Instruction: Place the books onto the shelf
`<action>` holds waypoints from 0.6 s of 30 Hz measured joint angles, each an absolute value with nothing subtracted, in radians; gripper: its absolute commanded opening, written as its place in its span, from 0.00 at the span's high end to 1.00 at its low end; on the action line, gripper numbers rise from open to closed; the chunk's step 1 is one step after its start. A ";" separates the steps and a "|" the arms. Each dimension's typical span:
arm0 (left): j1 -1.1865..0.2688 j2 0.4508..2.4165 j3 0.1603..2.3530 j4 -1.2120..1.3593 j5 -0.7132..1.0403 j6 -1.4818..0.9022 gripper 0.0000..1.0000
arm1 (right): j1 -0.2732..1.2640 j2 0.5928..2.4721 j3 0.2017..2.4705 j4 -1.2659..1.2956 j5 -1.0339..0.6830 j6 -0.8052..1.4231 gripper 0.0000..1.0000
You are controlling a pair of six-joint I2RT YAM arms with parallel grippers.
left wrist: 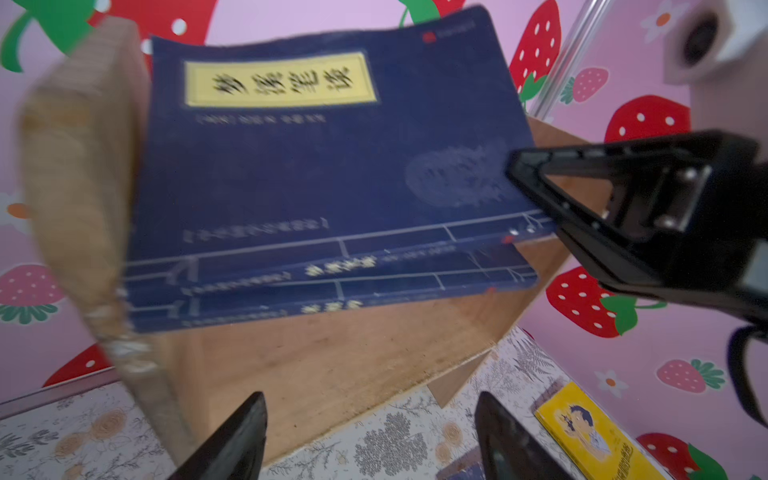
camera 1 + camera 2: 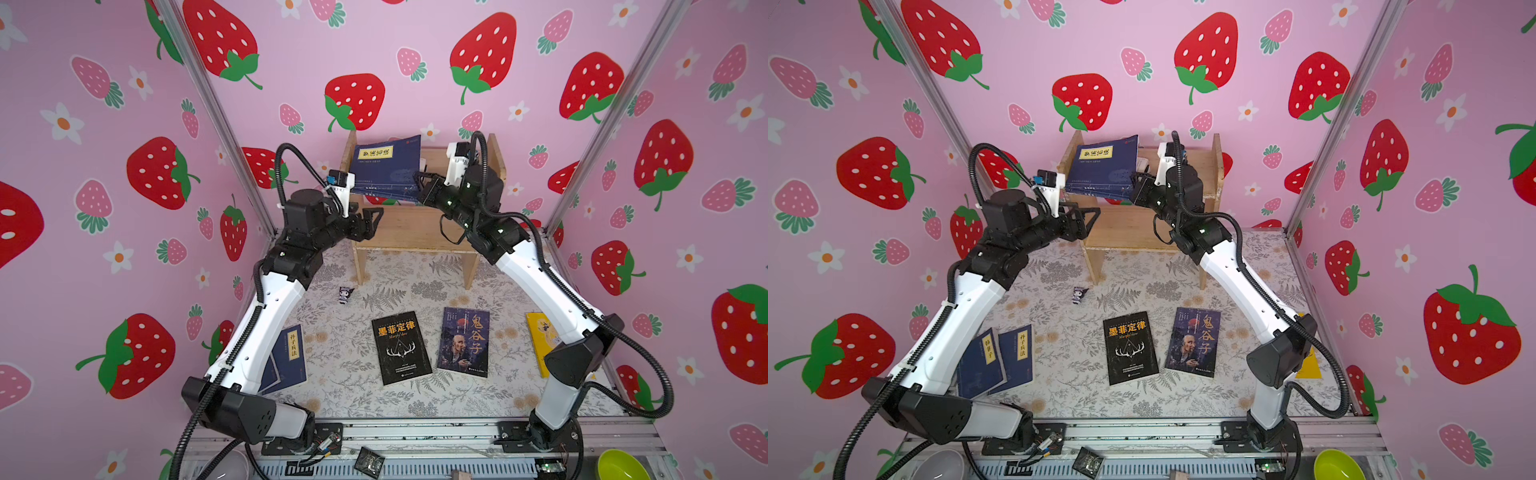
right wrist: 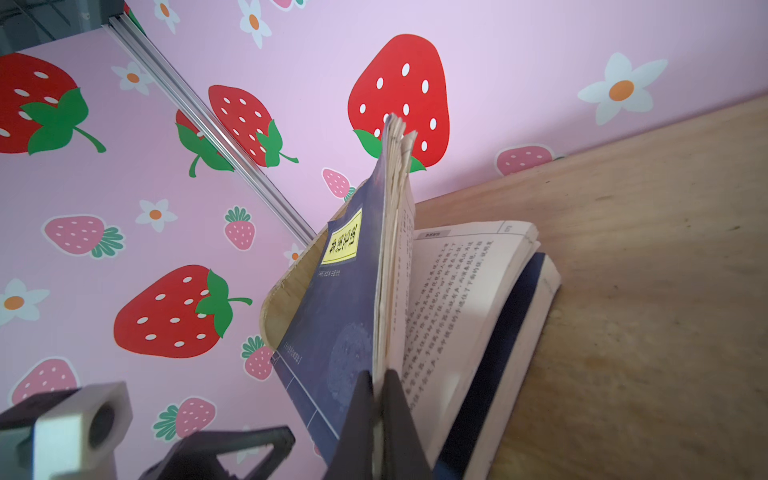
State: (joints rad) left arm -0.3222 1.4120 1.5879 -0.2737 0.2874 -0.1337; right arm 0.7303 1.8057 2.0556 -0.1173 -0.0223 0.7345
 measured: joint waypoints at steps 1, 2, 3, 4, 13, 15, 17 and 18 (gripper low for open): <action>-0.350 1.413 1.586 -0.274 0.260 -0.131 0.25 | 0.730 1.806 2.056 -0.118 -0.022 0.734 1.00; -0.379 1.417 1.586 -0.274 0.229 -0.130 0.25 | 0.730 1.806 2.056 -0.118 -0.022 0.734 1.00; -0.409 1.423 1.586 -0.274 0.184 -0.129 0.25 | 0.730 1.806 2.056 -0.118 -0.022 0.733 1.00; -0.428 1.429 1.586 -0.273 0.162 -0.130 0.25 | 0.730 1.806 2.056 -0.118 -0.022 0.733 1.00; -0.479 1.534 1.655 -0.281 0.000 -0.192 0.25 | 0.730 1.806 2.056 -0.121 -0.023 0.731 1.00; -0.482 1.550 1.678 -0.286 -0.019 -0.213 0.25 | 0.730 1.806 2.056 -0.120 -0.023 0.730 1.00; -0.486 1.564 1.709 -0.293 -0.029 -0.233 0.25 | 0.730 1.806 2.055 -0.120 -0.023 0.729 1.00; -0.488 1.572 1.728 -0.293 -0.034 -0.239 0.25 | 0.730 1.805 2.053 -0.119 -0.023 0.728 1.00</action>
